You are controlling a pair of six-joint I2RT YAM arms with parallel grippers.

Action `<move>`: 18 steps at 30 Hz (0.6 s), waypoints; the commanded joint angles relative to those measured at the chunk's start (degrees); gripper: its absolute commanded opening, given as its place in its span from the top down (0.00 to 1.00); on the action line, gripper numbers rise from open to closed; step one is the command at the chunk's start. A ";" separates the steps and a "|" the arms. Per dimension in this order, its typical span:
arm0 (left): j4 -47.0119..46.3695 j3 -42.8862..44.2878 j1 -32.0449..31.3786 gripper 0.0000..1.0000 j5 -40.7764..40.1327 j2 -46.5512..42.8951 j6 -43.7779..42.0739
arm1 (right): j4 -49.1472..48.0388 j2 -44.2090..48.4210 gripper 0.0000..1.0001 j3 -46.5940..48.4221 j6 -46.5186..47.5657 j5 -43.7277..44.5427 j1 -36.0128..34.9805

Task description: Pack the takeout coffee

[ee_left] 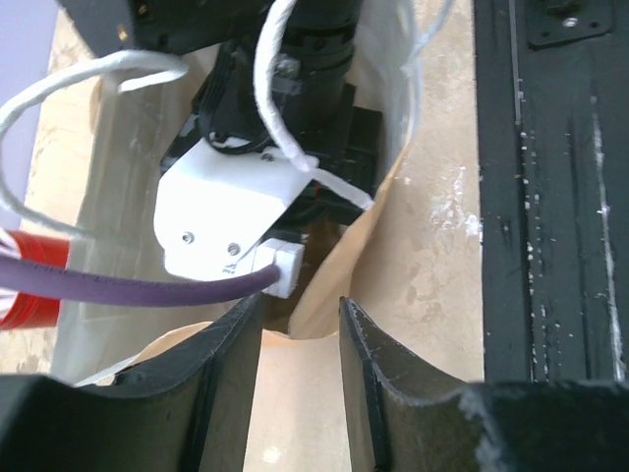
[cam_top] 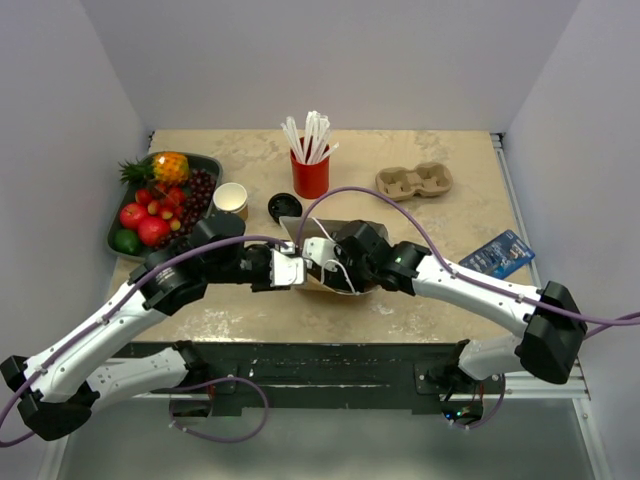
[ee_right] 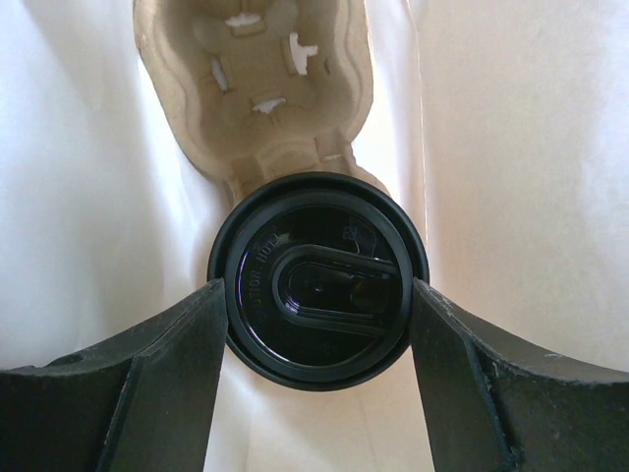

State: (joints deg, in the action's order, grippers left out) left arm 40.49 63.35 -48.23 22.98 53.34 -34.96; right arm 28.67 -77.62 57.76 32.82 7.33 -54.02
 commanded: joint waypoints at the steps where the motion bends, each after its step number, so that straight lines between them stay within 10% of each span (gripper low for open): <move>1: -4.10 -0.77 -0.11 0.58 -5.23 -1.91 2.70 | 3.41 -0.69 0.73 2.18 -2.41 -3.91 -0.56; 18: -4.02 -3.06 -0.20 0.57 0.49 0.62 -4.15 | 3.41 -2.62 0.73 4.29 -4.60 -3.64 0.67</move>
State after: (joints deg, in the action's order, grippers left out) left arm 36.95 60.75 -48.03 21.08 53.04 -38.09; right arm 31.38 -79.48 60.34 30.76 6.07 -53.93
